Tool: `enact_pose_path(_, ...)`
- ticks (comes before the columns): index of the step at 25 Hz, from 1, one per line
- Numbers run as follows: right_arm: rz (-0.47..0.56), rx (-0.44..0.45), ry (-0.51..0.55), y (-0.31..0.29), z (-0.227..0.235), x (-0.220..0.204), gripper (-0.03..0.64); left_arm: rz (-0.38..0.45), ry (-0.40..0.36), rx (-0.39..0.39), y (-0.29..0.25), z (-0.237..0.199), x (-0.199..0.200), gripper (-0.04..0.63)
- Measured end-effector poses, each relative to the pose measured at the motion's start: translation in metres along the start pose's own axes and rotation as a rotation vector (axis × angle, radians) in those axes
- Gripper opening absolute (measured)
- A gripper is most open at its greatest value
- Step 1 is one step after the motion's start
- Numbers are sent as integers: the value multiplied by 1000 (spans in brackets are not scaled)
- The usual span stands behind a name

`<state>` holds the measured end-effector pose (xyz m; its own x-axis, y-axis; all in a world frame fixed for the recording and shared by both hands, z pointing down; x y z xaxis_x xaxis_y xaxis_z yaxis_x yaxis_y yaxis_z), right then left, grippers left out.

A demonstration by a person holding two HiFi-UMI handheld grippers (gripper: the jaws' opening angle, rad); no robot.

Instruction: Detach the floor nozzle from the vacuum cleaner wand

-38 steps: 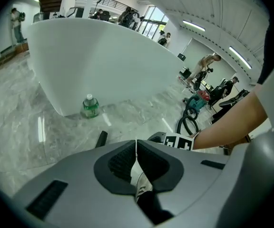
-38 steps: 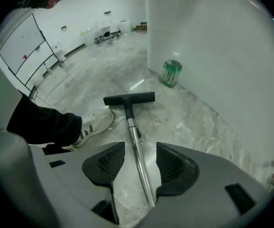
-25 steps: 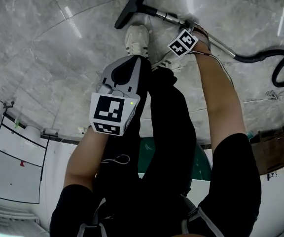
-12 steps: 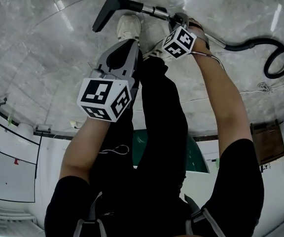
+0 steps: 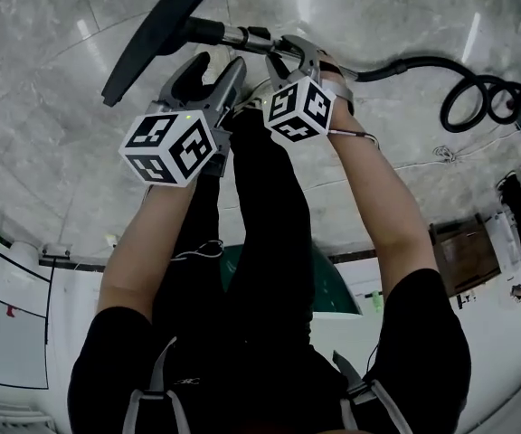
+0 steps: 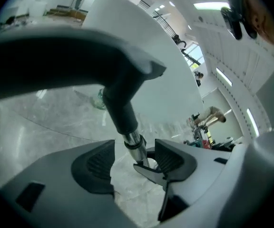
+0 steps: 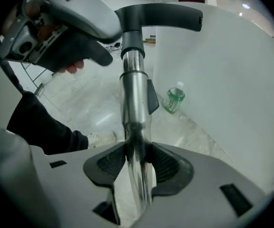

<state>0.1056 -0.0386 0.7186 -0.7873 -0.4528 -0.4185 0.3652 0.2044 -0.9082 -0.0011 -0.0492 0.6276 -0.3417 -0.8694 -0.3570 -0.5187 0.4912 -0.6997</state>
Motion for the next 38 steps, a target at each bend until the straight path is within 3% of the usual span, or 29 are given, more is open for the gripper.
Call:
enact_pose_path(2, 36, 7, 10, 15, 3, 12, 187, 30, 55, -37, -2, 0, 15, 267)
enact_pose_path(6, 89, 120, 55, 40, -5, 31, 187, 160, 15, -86, -1, 8, 57, 279)
enact_pose_path(10, 126, 275, 10, 57, -28, 44, 180, 341, 146, -89, 8, 4, 88, 279)
enact_pose_path(11, 137, 306, -18, 59, -35, 46, 179, 349, 174, -77, 11, -2, 90, 258)
enact_pose_path(12, 147, 324, -44, 59, -41, 47, 178, 341, 189, -67, 14, -9, 90, 112)
enact_pose_path(17, 152, 255, -54, 41, -54, 57, 178, 320, 122, -113, 22, -17, 84, 112)
enact_pose_path(20, 236, 233, -53, 22, -54, 84, 179, 312, 113, -162, 15, -6, 81, 112)
enact_pose_path(24, 279, 365, -84, 14, -66, 110, 179, 271, 90, -158, 25, -5, 85, 112)
enact_pose_path(30, 281, 448, -108, 23, -62, 110, 146, 283, 4, -226, 25, 12, 93, 112)
enact_pose_path(32, 280, 578, -120, 32, -67, 105, 140, 258, -39, -266, 24, 23, 91, 111)
enact_pose_path(33, 278, 690, -129, 39, -70, 101, 136, 243, -56, -295, 23, 29, 90, 112)
enact_pose_path(36, 264, 1178, -202, 75, -88, 92, 119, 208, -57, -431, 28, 48, 87, 105)
enact_pose_path(37, 269, 1301, -234, 88, -92, 95, 114, 204, -52, -481, 31, 55, 89, 101)
enact_pose_path(38, 284, 1358, -261, 97, -93, 100, 109, 201, -48, -513, 33, 61, 93, 97)
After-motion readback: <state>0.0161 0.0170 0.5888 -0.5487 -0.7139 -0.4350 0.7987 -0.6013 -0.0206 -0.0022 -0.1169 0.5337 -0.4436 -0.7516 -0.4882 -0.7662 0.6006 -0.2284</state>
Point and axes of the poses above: the fingertips, and each gripper's own axes: y backward along the fingers, z to its right, x out of its top, the point moved 3 cm from there along y, backward along the fingers, and after that the axes turned 3 degrees about z, right-handed, at the moved point
